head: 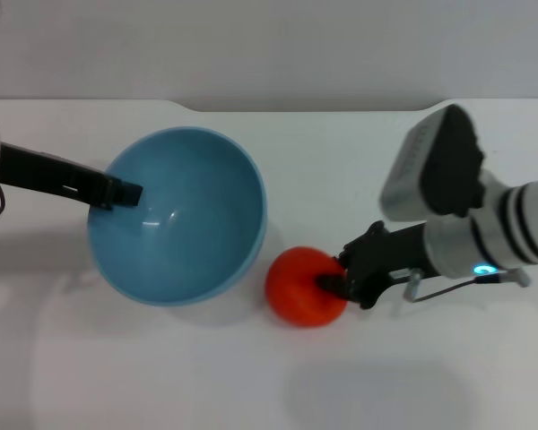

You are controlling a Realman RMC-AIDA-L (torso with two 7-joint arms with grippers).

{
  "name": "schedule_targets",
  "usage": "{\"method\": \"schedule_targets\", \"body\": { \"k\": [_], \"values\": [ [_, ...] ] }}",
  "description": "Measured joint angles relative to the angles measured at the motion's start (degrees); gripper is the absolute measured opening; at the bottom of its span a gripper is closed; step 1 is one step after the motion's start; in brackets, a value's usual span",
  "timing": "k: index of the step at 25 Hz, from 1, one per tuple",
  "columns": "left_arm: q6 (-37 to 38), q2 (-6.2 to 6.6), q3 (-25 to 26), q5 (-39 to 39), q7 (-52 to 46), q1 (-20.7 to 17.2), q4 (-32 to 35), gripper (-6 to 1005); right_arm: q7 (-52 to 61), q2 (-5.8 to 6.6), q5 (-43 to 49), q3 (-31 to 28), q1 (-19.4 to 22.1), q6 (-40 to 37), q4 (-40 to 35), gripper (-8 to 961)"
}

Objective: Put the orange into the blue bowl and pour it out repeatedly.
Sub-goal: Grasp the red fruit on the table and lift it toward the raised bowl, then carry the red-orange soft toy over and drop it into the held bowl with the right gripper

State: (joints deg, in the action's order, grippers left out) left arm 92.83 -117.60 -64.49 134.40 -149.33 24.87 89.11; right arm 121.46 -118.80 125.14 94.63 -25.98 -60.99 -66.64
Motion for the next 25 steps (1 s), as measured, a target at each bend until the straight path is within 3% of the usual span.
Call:
{"method": "schedule_targets", "body": {
  "k": [5, 10, 13, 17, 25],
  "values": [
    [-0.10, -0.15, -3.05, 1.58, -0.40, 1.12, -0.87, -2, -0.01, 0.04, -0.08, -7.32, 8.97, -5.73, -14.08, 164],
    [-1.27, -0.31, -10.59, 3.68, -3.13, 4.14, -2.80, -2, -0.77, 0.03, -3.30, -15.66, 20.11, -12.38, -32.30, 130],
    [-3.37, -0.57, -17.17, 4.06, -5.45, 7.28, -5.28, -1, -3.65, -0.07, -10.43, -20.36, 22.17, -17.00, -37.75, 112],
    [-4.68, -0.87, -21.43, 4.06, -7.24, 10.09, -8.18, -1, -6.73, 0.06, -17.79, -22.89, 21.72, -22.71, -39.90, 81],
    [-8.67, -1.42, -26.35, 3.77, -11.74, 14.63, -13.62, -2, -7.49, 0.10, -18.95, -18.46, 17.27, -25.56, -39.04, 26]
  ]
}}
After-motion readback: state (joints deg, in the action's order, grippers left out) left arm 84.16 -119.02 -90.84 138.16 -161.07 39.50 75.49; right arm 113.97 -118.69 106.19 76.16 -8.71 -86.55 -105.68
